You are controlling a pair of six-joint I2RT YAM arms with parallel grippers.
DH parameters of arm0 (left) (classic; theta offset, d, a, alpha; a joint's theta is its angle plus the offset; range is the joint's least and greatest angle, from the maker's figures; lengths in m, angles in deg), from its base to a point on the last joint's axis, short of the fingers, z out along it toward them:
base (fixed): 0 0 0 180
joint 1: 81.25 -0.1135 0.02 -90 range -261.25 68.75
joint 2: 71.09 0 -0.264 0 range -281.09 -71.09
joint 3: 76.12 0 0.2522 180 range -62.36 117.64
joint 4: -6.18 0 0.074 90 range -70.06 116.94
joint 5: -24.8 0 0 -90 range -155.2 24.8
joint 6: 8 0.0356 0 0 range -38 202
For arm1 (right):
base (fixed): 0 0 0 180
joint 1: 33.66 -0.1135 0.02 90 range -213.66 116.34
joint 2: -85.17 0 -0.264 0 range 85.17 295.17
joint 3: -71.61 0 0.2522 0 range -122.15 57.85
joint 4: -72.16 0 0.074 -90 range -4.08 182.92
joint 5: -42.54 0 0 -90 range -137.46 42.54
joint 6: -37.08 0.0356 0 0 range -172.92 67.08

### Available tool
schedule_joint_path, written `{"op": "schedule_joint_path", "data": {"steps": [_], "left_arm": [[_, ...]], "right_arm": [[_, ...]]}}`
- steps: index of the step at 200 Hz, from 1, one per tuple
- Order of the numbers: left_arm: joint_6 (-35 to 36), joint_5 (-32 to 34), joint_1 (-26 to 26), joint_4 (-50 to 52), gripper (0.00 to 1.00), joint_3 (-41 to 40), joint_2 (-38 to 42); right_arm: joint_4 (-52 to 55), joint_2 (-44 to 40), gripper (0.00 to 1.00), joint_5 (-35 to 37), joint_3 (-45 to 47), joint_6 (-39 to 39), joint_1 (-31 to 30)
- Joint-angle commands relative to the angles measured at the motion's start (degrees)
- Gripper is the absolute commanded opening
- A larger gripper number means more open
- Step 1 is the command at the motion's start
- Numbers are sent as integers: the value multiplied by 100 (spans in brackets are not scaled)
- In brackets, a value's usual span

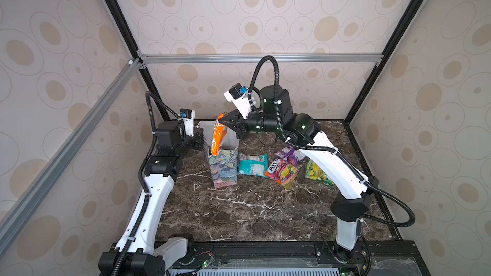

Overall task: Place the snacks into the paper bag
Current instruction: Place the snack in the paper bag.

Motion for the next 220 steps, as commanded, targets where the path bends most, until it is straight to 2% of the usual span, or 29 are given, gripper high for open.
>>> {"op": "schedule_joint_path", "data": {"steps": [1,87,148,196,220], "left_arm": [[106,-12,-9,-25,0,126,67],[97,-36,-21,-34,0,117,68],[93,-35,-12,-37,0,118,59],[98,-19,-19,-36,0,115,77],[88,-42,-24,-35,0,123,59]], "right_arm": [[179,237,0,39,-360,-376,-12],[111,1185,0,-567,-1050,-198,410],[140,1747,0,-605,-1289,-80,583],[303,1809,0,-327,-1261,-244,584],[360,1794,7,-360,-1261,-263,589]]}}
